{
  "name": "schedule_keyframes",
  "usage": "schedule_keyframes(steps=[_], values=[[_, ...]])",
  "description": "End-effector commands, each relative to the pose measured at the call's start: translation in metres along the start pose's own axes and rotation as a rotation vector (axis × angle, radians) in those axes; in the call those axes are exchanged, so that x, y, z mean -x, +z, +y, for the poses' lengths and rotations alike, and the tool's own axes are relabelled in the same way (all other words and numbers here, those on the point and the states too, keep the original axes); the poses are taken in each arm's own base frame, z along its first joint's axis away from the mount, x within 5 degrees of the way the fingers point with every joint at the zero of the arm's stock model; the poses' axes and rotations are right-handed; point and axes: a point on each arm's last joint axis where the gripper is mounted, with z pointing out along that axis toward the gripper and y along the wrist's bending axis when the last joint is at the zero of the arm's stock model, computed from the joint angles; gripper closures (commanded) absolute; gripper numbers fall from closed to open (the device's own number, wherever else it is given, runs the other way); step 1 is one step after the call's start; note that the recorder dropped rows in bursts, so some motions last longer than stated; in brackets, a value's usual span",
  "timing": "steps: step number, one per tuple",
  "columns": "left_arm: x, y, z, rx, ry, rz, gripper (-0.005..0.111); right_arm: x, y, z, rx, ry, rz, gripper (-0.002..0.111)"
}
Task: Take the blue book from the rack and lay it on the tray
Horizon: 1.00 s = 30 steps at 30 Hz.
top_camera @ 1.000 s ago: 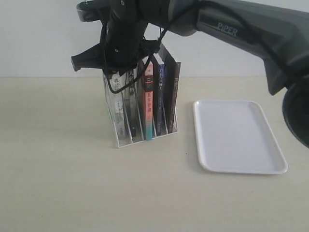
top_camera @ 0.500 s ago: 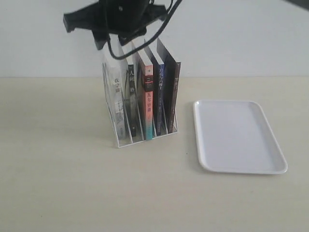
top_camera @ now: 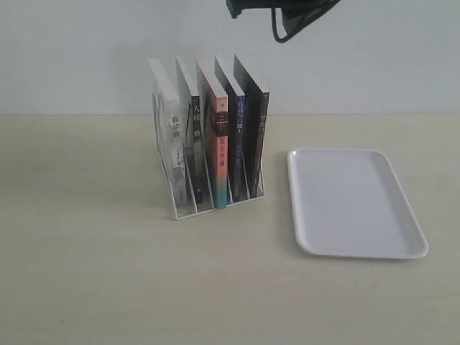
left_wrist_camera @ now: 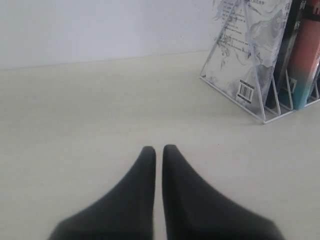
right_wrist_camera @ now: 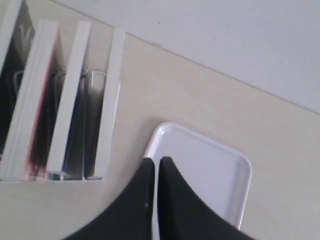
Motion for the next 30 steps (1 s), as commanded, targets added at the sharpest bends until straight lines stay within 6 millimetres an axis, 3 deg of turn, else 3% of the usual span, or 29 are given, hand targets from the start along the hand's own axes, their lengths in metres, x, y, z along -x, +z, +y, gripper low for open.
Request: schedule_keyframes(steps=[1,6,9,11,15,16,23,30], values=[[0.003,-0.001,0.000,0.001,-0.006,-0.022,0.102,-0.011,0.017,-0.016,0.072,-0.005,0.081,0.108],[0.003,-0.001,0.000,0.001,-0.006,-0.022,0.102,-0.007,0.021,-0.002,0.338,-0.035,0.019,0.108],[0.003,-0.001,0.000,0.001,-0.006,-0.022,0.102,-0.002,0.023,0.001,0.349,-0.028,-0.030,0.105],[0.003,-0.001,0.000,0.001,-0.006,-0.022,0.102,-0.002,0.027,0.003,0.364,-0.018,-0.027,0.096],[0.003,-0.001,0.000,0.001,-0.006,-0.022,0.102,-0.002,0.048,0.010,0.371,-0.004,-0.026,0.064],[0.003,-0.001,0.000,0.001,-0.006,-0.022,0.102,-0.001,0.053,0.011,0.372,0.009,-0.030,0.062],[0.003,-0.001,0.000,0.001,-0.006,-0.022,0.102,-0.001,0.079,0.019,0.380,0.061,-0.035,0.086],[0.003,-0.001,0.000,0.001,-0.006,-0.022,0.102,-0.003,0.089,0.023,0.393,0.072,-0.024,0.079]])
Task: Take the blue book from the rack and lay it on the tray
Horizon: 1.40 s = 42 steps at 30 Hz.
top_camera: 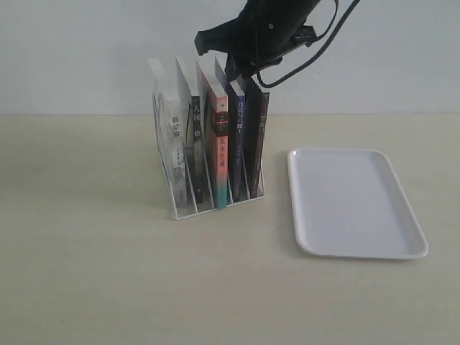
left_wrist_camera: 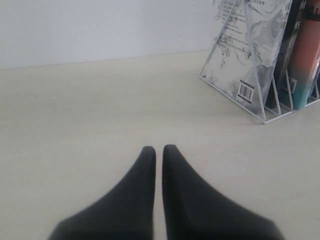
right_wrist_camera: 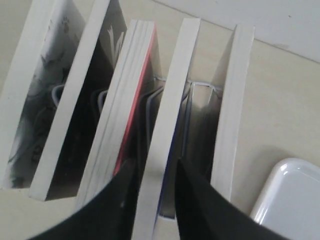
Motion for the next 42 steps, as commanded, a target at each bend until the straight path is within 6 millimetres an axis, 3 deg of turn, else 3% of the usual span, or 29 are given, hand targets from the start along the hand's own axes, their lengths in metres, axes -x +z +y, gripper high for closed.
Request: schedule_keyframes(steps=[1,10,24,26,27,28,31,36,42], values=[[0.003,-0.001,0.000,0.001,-0.006,-0.022,0.102,0.000,0.006,-0.001,0.006,0.010,-0.006,0.078],[0.003,-0.001,0.000,0.001,-0.006,-0.022,0.102,-0.006,0.025,-0.003,0.011,0.021,0.030,0.079],[0.003,-0.001,0.000,0.001,-0.006,-0.022,0.102,-0.012,0.038,-0.005,0.007,0.046,0.073,0.079],[0.003,-0.001,0.000,0.001,-0.006,-0.022,0.102,-0.012,0.036,-0.005,0.008,0.046,0.069,0.089],[0.003,-0.001,0.000,0.001,-0.006,-0.022,0.102,-0.011,0.033,-0.005,0.008,0.045,0.063,0.106],[0.003,-0.001,0.000,0.001,-0.006,-0.022,0.102,-0.008,0.029,-0.004,0.009,0.044,0.047,0.108],[0.003,-0.001,0.000,0.001,-0.006,-0.022,0.102,0.001,0.007,-0.002,0.003,0.031,-0.012,0.108],[0.003,-0.001,0.000,0.001,-0.006,-0.022,0.102,0.019,-0.054,0.005,-0.008,0.002,-0.170,0.109],[0.003,-0.001,0.000,0.001,-0.006,-0.022,0.102,0.022,-0.080,0.008,-0.014,-0.010,-0.213,0.109]])
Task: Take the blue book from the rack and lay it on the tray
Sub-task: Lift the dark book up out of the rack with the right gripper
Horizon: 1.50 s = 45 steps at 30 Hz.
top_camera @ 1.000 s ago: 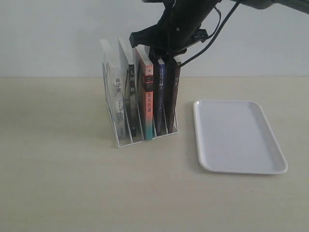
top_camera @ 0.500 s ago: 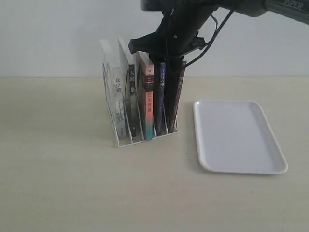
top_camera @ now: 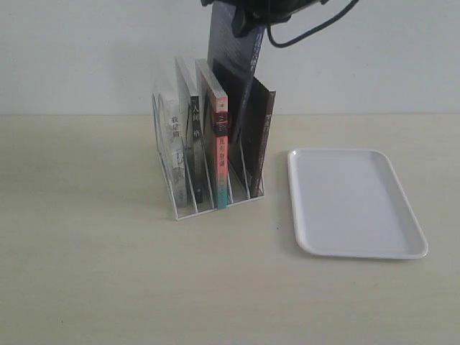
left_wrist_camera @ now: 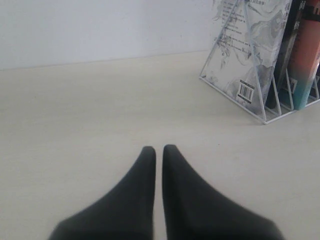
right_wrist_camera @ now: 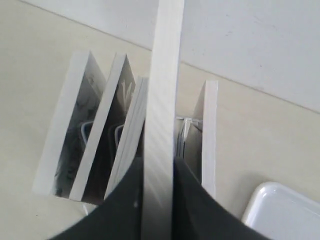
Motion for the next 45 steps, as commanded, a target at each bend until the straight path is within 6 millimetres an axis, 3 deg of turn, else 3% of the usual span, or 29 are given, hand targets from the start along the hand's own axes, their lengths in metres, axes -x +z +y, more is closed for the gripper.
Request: schedule_keyframes(steps=[1,6,9,18,28,38,45], values=[[0.003,-0.001,0.000,0.001,-0.006,-0.022,0.102,0.009,-0.021,0.002,-0.005,-0.010,-0.067,0.109],[0.003,-0.001,0.000,0.001,-0.006,-0.022,0.102,0.009,-0.032,0.000,-0.040,-0.038,-0.058,0.109],[0.003,-0.001,0.000,0.001,-0.006,-0.022,0.102,0.011,-0.048,-0.001,-0.073,-0.063,-0.061,0.109],[0.003,-0.001,0.000,0.001,-0.006,-0.022,0.102,0.020,-0.138,0.003,-0.135,-0.094,-0.211,0.109],[0.003,-0.001,0.000,0.001,-0.006,-0.022,0.102,0.004,-0.235,-0.012,-0.395,-0.113,-0.255,0.109],[0.003,-0.001,0.000,0.001,-0.006,-0.022,0.102,-0.011,-0.276,-0.041,-0.474,-0.052,-0.236,0.109],[0.003,-0.001,0.000,0.001,-0.006,-0.022,0.102,-0.041,-0.280,-0.073,-0.547,0.013,-0.201,0.109]])
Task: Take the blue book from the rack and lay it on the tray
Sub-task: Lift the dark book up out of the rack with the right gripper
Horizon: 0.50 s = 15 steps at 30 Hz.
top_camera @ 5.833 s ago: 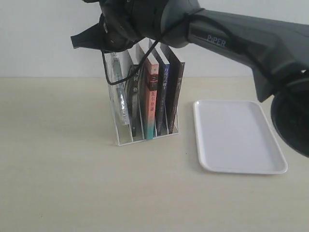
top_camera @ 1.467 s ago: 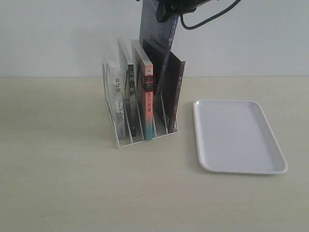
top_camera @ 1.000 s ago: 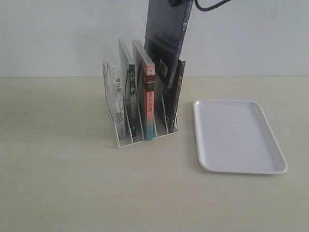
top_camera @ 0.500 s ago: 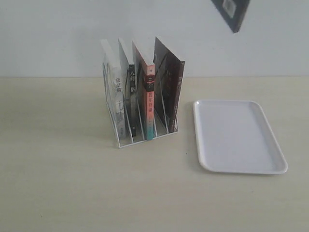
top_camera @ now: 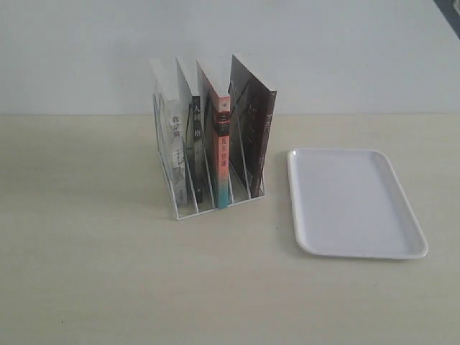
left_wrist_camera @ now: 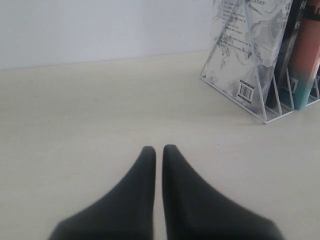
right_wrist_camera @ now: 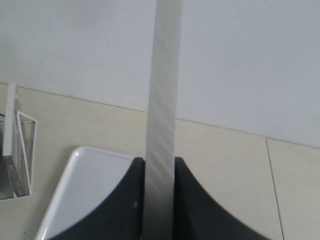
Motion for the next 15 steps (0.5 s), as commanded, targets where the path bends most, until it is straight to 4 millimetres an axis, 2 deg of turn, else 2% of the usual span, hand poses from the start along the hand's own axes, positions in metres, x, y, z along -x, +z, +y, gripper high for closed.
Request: schedule_keyframes(steps=[1,6,10,13,15], values=[[0.003,-0.001,0.000,0.001,-0.006,-0.022,0.102,-0.020,0.003,-0.019,-0.047,0.001,-0.036,0.109],[0.003,-0.001,0.000,0.001,-0.006,-0.022,0.102,-0.053,0.035,-0.024,0.034,0.027,-0.010,0.109],[0.003,-0.001,0.000,0.001,-0.006,-0.022,0.102,-0.083,0.074,-0.020,0.155,0.006,0.018,0.109],[0.003,-0.001,0.000,0.001,-0.006,-0.022,0.102,-0.099,0.094,-0.016,0.218,-0.030,0.015,0.109],[0.003,-0.001,0.000,0.001,-0.006,-0.022,0.102,-0.105,0.105,-0.012,0.255,-0.113,0.027,0.109]])
